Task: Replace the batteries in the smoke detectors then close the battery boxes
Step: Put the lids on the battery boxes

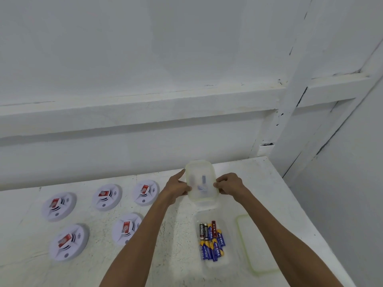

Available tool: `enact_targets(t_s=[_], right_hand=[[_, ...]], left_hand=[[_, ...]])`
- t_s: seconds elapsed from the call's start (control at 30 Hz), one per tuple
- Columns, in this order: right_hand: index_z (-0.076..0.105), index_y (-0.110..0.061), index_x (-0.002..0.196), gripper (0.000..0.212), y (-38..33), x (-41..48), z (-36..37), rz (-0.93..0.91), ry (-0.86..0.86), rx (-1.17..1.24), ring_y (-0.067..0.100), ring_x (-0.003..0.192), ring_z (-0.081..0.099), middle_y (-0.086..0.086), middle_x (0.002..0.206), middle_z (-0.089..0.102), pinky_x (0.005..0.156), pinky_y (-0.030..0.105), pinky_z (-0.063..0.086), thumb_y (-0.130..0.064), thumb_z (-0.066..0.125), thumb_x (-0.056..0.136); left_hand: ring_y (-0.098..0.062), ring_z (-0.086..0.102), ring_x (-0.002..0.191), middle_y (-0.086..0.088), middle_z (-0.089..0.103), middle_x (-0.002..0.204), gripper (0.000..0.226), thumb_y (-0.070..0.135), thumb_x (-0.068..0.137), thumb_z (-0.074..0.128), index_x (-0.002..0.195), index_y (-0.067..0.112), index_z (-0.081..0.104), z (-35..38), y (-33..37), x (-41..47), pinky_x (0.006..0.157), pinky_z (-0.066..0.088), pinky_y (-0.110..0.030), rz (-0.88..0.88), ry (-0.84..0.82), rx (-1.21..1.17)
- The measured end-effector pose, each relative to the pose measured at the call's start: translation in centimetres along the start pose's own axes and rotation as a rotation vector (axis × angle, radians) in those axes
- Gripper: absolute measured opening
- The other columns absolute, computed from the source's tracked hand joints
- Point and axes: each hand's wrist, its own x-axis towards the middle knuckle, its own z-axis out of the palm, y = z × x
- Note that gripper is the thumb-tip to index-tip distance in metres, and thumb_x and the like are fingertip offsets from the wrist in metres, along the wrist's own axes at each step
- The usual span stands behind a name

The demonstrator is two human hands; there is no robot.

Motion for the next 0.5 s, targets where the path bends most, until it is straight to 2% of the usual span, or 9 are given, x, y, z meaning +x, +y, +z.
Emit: enact_targets(t_s=[0.07, 0.13, 0.2, 0.27, 0.33, 0.43, 0.5], right_hand=[[0.070, -0.007, 0.096, 0.014, 0.2, -0.1, -0.2, -0.032, -0.021, -0.069, 0.021, 0.082, 0.068, 0.011, 0.096, 0.070, 0.084, 0.036, 0.060, -0.016, 0.074, 0.086], [0.067, -0.008, 0.108, 0.029, 0.3, -0.7, -0.4, -0.093, -0.102, -0.163, 0.021, 0.087, 0.068, 0.010, 0.102, 0.069, 0.082, 0.036, 0.061, -0.024, 0.074, 0.085], [0.054, -0.020, 0.125, 0.058, 0.4, -1.1, -0.7, -0.167, -0.263, -0.217, 0.019, 0.097, 0.064, 0.001, 0.112, 0.062, 0.077, 0.031, 0.060, -0.034, 0.083, 0.076], [0.029, -0.034, 0.143, 0.099, 0.4, -1.2, -1.2, -0.256, -0.351, -0.355, 0.018, 0.105, 0.058, -0.005, 0.120, 0.050, 0.079, 0.028, 0.056, -0.039, 0.089, 0.066], [0.015, -0.031, 0.153, 0.122, 0.6, -1.0, -1.3, -0.333, -0.333, -0.525, 0.019, 0.106, 0.054, -0.001, 0.125, 0.045, 0.086, 0.030, 0.052, -0.045, 0.092, 0.059], [0.018, -0.023, 0.153, 0.120, 1.0, -0.8, -1.1, -0.422, -0.273, -0.684, 0.019, 0.104, 0.054, 0.001, 0.124, 0.046, 0.086, 0.032, 0.053, -0.054, 0.087, 0.060], [0.013, -0.020, 0.155, 0.121, 1.5, -0.6, -1.0, -0.468, -0.222, -0.796, 0.018, 0.106, 0.054, 0.000, 0.128, 0.045, 0.085, 0.032, 0.053, -0.062, 0.080, 0.064]], left_hand=[[-0.018, 0.060, 0.077, -0.011, 0.062, 0.083, 0.087, -0.014, 0.085, 0.063, 0.157, 0.027, 0.036, 0.0, 0.1, -0.5, 0.081, 0.059, -0.032, 0.008, -0.020, -0.011], [-0.019, 0.061, 0.084, -0.010, 0.065, 0.099, 0.088, -0.014, 0.087, 0.061, 0.156, 0.032, 0.034, 0.1, 0.4, -1.2, 0.073, 0.059, -0.028, 0.008, -0.070, -0.029], [-0.025, 0.062, 0.096, -0.012, 0.061, 0.122, 0.096, -0.014, 0.088, 0.060, 0.154, 0.044, 0.023, 0.1, 0.7, -1.3, 0.071, 0.060, -0.030, 0.003, -0.150, -0.053], [-0.031, 0.062, 0.098, -0.020, 0.058, 0.127, 0.107, -0.012, 0.087, 0.063, 0.155, 0.049, 0.007, 0.1, 1.0, -1.1, 0.075, 0.062, -0.037, -0.014, -0.207, -0.052], [-0.032, 0.063, 0.096, -0.023, 0.059, 0.125, 0.103, -0.004, 0.087, 0.065, 0.156, 0.047, 0.007, 0.1, 1.2, -0.6, 0.079, 0.063, -0.041, -0.019, -0.213, -0.009], [-0.030, 0.066, 0.096, -0.009, 0.059, 0.121, 0.076, 0.029, 0.094, 0.069, 0.152, 0.040, 0.021, 0.4, 1.9, -0.1, 0.078, 0.063, -0.040, -0.017, -0.142, 0.050], [-0.023, 0.064, 0.096, -0.002, 0.058, 0.118, 0.075, 0.048, 0.093, 0.068, 0.152, 0.039, 0.023, 0.7, 2.0, 0.3, 0.074, 0.063, -0.037, 0.013, -0.112, 0.112]])
